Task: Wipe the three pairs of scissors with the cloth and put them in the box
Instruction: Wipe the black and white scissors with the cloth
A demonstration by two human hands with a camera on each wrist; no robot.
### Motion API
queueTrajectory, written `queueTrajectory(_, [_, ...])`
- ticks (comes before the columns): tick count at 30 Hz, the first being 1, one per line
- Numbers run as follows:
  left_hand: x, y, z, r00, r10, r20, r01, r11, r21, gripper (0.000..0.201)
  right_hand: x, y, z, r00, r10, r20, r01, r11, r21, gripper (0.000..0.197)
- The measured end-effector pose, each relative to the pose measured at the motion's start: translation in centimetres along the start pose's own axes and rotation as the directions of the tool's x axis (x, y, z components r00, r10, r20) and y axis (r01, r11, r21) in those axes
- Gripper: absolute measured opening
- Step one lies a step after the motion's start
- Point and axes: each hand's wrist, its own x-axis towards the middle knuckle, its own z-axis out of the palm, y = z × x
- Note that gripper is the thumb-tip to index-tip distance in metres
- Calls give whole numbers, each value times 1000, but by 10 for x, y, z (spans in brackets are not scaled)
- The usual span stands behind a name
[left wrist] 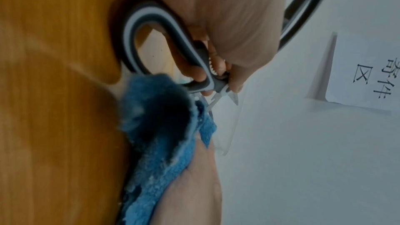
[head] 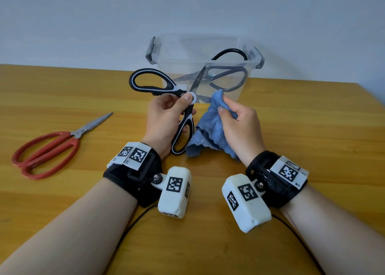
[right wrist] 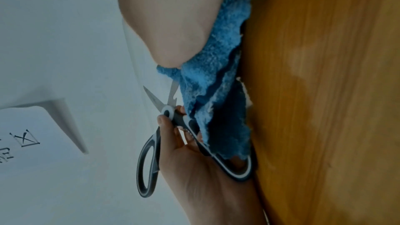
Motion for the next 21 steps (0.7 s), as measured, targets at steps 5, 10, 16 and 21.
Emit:
queueTrajectory(5, [-1,0,1,1000,2,0,-2,999,47,16,-1,1,2,995,-81,54,78,996,53,37])
queueTrajectory(10, [-1,1,1,1000,-4,27,3,1000,22,23,-2,4,5,988,-79,136,81,997,-7,35])
queueTrajectory(16, [-1,1,1,1000,4,-15,-4,999,33,17,0,2,2,1000,-6,-26,6,1000,-14,37])
queueTrajectory(21, [-2,1,3,1000,26,12,-27,998,56,18,-2,0,3,988,-42,146,36,999,39,35])
